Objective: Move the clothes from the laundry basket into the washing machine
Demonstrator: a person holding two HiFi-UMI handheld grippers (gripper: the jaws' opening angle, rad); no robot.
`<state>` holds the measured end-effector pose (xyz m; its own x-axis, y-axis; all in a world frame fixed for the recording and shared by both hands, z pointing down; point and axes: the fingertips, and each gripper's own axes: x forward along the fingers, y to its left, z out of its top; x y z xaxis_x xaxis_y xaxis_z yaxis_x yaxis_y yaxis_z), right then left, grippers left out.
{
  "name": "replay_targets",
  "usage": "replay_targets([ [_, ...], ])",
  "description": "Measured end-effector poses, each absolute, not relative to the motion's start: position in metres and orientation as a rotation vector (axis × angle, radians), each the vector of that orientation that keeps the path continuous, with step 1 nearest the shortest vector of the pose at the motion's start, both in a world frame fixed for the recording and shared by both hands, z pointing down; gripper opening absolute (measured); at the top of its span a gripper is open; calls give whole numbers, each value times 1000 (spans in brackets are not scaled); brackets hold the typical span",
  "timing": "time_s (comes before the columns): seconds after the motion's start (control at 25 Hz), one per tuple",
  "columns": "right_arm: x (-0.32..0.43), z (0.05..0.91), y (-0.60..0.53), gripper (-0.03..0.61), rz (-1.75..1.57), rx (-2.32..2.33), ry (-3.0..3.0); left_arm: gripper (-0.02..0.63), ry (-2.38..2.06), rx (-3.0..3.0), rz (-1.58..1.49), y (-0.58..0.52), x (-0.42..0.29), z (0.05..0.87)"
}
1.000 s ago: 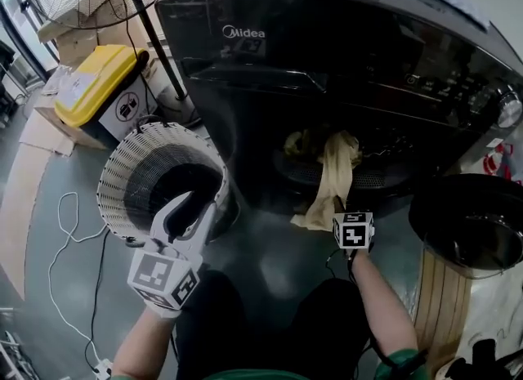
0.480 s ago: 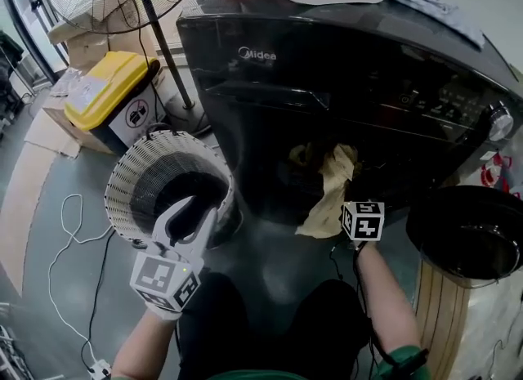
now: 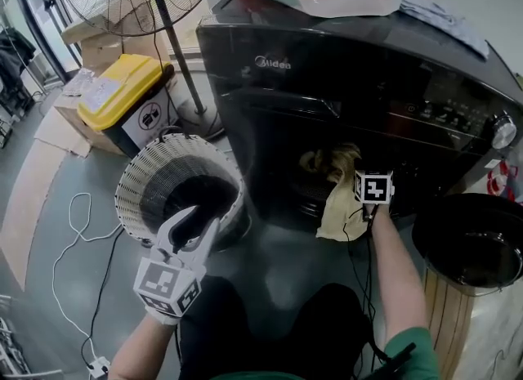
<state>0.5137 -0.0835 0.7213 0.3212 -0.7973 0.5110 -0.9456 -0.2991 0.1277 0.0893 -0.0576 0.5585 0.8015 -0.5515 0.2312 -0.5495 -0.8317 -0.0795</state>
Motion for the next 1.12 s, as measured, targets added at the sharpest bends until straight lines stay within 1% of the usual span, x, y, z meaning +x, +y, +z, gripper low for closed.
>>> replay_targets([
  [0.04, 512, 725, -80, 194, 515, 2177, -1549, 148, 914, -2975, -387, -59, 88, 559],
  [0.08, 511, 726, -76, 199, 521, 2187, -1559, 147, 917, -2977, -387, -60, 87, 560],
  [0.32, 496, 698, -35, 202, 469, 2358, -1642, 147, 910, -2998, -366, -65, 96, 563],
  [0.44, 474, 709, -7, 202, 454, 2354, -1651, 147, 880, -3016, -353, -67, 107, 566],
  [0.48, 466, 721, 1, 223, 465, 2326, -1641, 147, 869, -3026, -351, -67, 111, 568],
  [0.6, 447, 767, 13, 318, 523, 2202, -1601, 147, 832, -3055, -344, -66, 122, 573],
  [0.64, 443, 781, 14, 339, 546, 2167, -1587, 147, 821, -3061, -343, -65, 125, 574],
  [0.76, 442, 812, 15, 347, 571, 2097, -1512, 147, 801, -3067, -347, -62, 131, 577],
  [0.88, 446, 822, 18, 342, 501, 2044, -1401, 147, 810, -3063, -355, -62, 126, 579],
  [0.92, 447, 821, 19, 292, 480, 2035, -1382, 147, 820, -3061, -357, -64, 123, 579],
  [0.96, 447, 819, 18, 200, 472, 2035, -1384, 147, 834, -3058, -359, -65, 119, 580],
  [1.04, 443, 811, 15, 55, 482, 2063, -1441, 147, 863, -3057, -359, -68, 111, 580],
  [1.12, 438, 798, 6, 40, 487, 2101, -1532, 147, 889, -3055, -357, -72, 104, 581],
])
